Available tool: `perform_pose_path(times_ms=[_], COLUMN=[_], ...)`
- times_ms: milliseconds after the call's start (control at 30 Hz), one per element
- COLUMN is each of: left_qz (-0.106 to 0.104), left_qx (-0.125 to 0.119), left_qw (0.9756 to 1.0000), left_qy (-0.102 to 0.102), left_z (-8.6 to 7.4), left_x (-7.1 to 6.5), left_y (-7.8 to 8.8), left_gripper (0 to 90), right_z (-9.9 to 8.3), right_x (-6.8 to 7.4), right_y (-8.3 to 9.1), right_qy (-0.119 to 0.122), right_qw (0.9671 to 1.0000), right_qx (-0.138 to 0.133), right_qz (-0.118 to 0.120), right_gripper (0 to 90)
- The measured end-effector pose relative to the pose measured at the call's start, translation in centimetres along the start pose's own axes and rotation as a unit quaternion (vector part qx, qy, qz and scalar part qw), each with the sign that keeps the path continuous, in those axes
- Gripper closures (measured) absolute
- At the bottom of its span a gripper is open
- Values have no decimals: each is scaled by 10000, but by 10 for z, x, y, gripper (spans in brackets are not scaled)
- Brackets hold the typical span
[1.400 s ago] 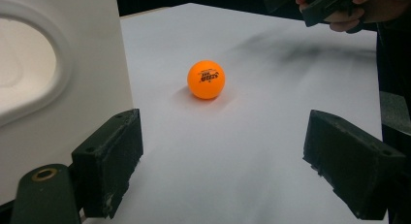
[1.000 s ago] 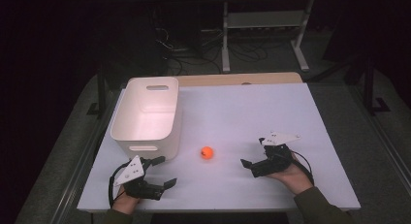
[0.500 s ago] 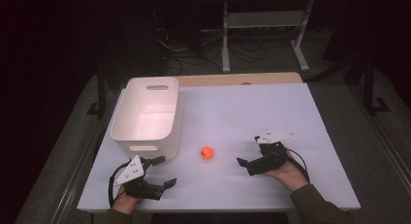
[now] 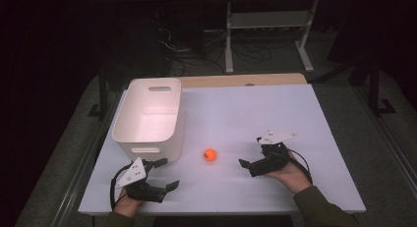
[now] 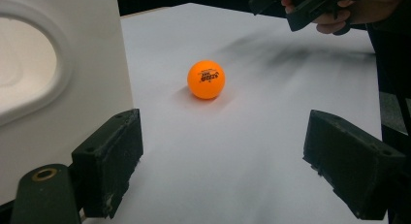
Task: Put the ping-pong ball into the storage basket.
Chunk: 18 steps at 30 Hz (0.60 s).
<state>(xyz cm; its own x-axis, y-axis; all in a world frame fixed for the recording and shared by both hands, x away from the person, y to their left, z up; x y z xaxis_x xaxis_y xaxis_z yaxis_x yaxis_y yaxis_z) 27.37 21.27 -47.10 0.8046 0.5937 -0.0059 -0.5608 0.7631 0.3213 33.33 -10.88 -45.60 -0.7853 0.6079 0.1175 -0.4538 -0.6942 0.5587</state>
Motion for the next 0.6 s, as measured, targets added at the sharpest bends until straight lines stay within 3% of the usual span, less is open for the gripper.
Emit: perform_pose_path(times_ms=[600], left_qz=[-7], left_qx=[12], left_qw=[10000], left_qy=[4], left_z=[0], left_x=[0], left_y=[0], left_gripper=[140], right_z=[6], right_x=[0], right_y=[-6], right_qy=[24], right_qw=[10000], right_qx=[0], right_qz=[41], right_gripper=[0])
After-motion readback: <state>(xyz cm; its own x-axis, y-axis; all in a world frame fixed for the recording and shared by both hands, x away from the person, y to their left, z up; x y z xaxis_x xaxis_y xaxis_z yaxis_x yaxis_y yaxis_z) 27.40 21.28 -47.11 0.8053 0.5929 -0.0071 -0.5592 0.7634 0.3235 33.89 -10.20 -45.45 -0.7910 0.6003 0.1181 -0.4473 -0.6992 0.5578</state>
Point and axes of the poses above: each handheld gripper's, and its own axes: y roughly backward along the jaws, z roughly out of its top, x roughly to its left, the point moved 6 cm from there along -y, roughly forward along the jaws, and after that the axes turned 5 degrees about z, right-handed, at the moved point
